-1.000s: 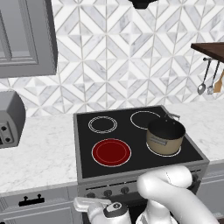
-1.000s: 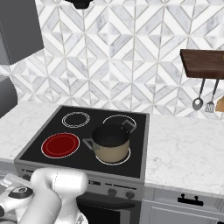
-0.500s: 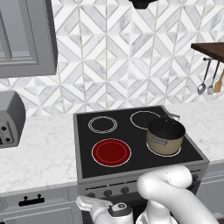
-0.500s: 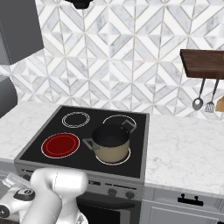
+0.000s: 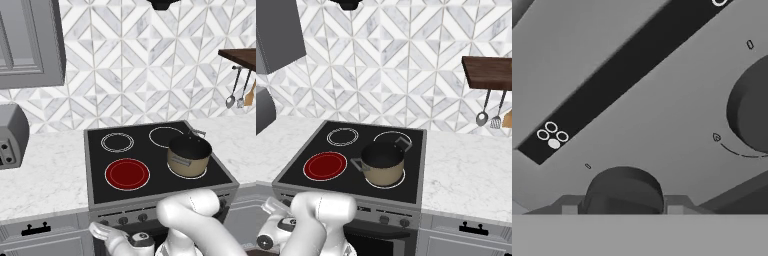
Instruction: Turn off the front left burner of the stove.
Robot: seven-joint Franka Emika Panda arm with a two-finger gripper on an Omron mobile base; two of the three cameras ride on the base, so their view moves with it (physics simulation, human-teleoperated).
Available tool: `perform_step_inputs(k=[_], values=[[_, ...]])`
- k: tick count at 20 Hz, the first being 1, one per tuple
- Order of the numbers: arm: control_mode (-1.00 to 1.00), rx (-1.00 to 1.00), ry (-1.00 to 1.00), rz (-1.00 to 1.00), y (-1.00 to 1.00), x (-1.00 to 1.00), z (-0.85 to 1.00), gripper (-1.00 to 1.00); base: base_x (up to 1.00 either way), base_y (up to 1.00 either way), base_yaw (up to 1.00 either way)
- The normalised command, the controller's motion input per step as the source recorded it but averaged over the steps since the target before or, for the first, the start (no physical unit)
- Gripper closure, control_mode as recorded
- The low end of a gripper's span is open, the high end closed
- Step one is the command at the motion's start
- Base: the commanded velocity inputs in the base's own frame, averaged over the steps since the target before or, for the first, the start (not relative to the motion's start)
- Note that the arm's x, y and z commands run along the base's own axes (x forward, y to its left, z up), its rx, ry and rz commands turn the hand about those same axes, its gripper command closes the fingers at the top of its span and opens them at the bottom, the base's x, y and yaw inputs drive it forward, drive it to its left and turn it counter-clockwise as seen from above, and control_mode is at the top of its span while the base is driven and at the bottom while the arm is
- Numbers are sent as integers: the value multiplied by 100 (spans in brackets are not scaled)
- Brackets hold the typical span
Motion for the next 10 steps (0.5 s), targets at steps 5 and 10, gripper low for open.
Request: perform_step_inputs(k=[5, 10], values=[[-100, 28, 2, -5, -12, 0, 0, 100, 0, 0, 0], [-100, 29, 1, -4, -17, 0, 0, 100, 0, 0, 0]])
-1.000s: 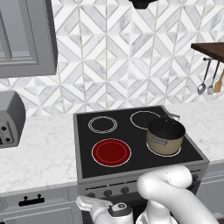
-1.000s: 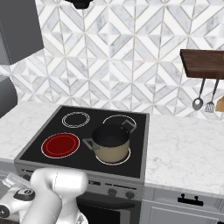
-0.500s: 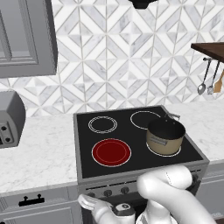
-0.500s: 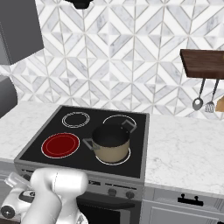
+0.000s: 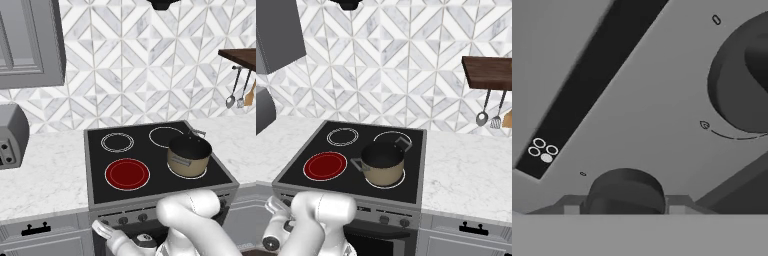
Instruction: Turn off the front left burner of the stove.
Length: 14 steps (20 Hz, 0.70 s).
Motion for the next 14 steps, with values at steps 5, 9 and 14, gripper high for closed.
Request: perform_step_inputs(k=[5, 9, 14], values=[[-100, 30, 1, -3, -19, 0, 0, 100, 0, 0, 0], [-100, 31, 6, -3, -13, 0, 0, 100, 0, 0, 0], [-100, 30, 5, -3, -8, 0, 0, 100, 0, 0, 0]])
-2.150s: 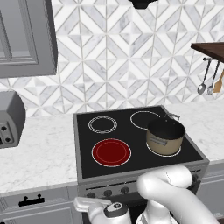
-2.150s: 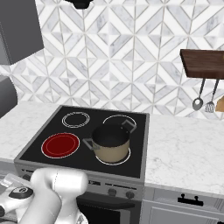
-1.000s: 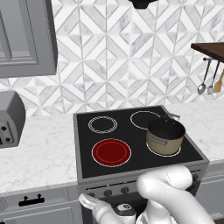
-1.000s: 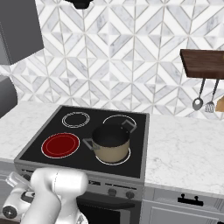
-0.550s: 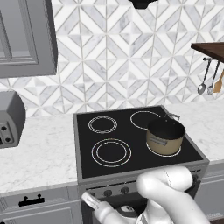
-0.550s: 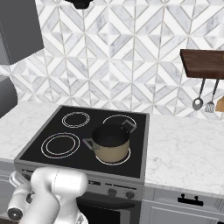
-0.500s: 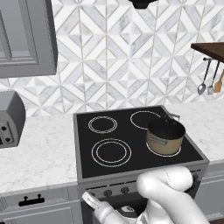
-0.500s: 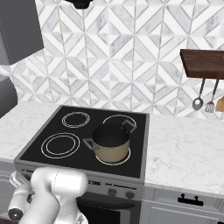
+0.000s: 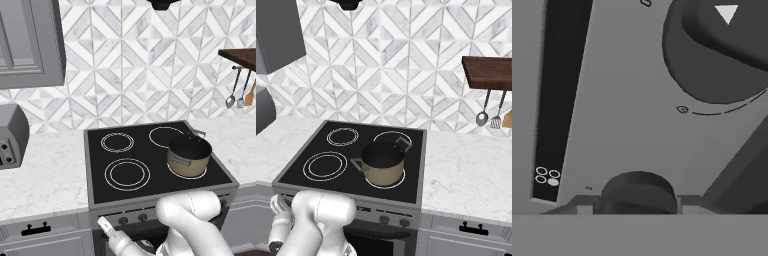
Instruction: Turn off the front left burner of the stove.
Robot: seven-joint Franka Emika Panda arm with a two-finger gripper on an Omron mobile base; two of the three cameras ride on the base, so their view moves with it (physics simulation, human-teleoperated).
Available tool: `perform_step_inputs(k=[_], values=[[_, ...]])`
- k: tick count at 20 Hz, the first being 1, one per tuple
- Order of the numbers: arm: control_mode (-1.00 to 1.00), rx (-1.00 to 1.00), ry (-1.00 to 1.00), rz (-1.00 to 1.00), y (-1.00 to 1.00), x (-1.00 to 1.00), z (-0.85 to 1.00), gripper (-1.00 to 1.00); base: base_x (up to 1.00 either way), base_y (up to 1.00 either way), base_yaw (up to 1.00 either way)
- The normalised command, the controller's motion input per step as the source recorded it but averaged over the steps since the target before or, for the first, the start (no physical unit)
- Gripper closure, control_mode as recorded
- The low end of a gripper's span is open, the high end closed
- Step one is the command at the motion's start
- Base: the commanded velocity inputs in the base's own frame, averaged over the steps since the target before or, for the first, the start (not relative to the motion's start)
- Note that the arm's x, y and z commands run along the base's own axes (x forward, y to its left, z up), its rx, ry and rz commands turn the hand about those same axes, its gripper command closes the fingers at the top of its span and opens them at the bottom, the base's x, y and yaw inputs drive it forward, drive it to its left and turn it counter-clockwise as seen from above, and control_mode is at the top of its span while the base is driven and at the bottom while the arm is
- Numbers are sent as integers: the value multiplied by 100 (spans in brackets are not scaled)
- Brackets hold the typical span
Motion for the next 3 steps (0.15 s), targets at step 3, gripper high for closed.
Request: perform_step_inputs(k=[3], values=[[-100, 21, 0, 0, 0, 0, 0, 100, 0, 0, 0]])
